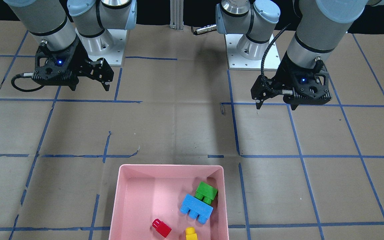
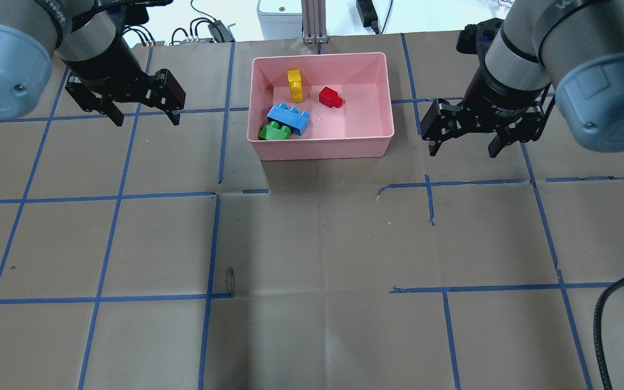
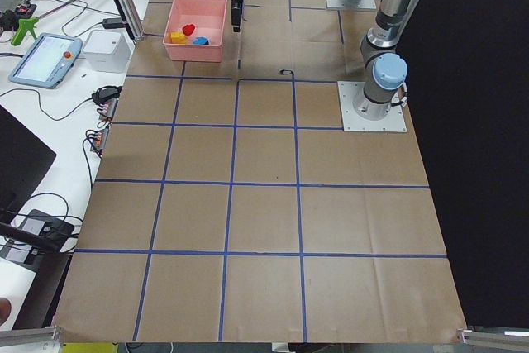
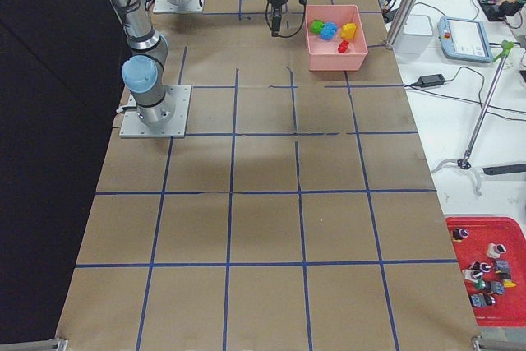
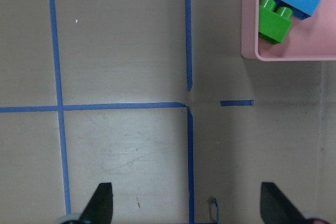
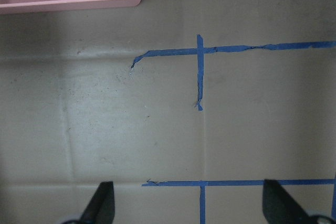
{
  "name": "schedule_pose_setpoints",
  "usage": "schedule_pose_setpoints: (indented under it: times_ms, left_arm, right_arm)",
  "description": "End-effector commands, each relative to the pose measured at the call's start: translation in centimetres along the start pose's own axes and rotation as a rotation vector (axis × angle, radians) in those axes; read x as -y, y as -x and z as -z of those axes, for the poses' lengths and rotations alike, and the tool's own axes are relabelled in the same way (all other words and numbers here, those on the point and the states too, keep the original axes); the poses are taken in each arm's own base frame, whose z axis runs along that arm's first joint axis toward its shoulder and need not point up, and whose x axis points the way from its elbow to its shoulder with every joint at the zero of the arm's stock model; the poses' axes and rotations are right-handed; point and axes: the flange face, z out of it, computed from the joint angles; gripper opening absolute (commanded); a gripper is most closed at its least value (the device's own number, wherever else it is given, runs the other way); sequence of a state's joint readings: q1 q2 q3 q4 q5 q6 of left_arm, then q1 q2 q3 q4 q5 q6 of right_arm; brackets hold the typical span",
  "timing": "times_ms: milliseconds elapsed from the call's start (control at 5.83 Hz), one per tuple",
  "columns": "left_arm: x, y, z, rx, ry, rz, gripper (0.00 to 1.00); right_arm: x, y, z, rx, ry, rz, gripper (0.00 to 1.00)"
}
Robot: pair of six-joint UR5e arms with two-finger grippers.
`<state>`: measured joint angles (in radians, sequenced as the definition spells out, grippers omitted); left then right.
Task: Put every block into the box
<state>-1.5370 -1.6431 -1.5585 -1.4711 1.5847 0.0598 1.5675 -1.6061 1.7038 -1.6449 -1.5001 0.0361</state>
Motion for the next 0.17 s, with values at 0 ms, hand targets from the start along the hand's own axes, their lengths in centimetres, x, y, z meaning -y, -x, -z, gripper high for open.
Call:
schedule_pose_setpoints:
  times_ms: [0]
  left_arm:
    - [-0.01, 0.0, 0.01, 0.0, 0.0, 0.0, 0.99]
  right_arm:
    - [-0.15, -0.06, 0.12, 0.0, -0.002, 0.0, 1.0]
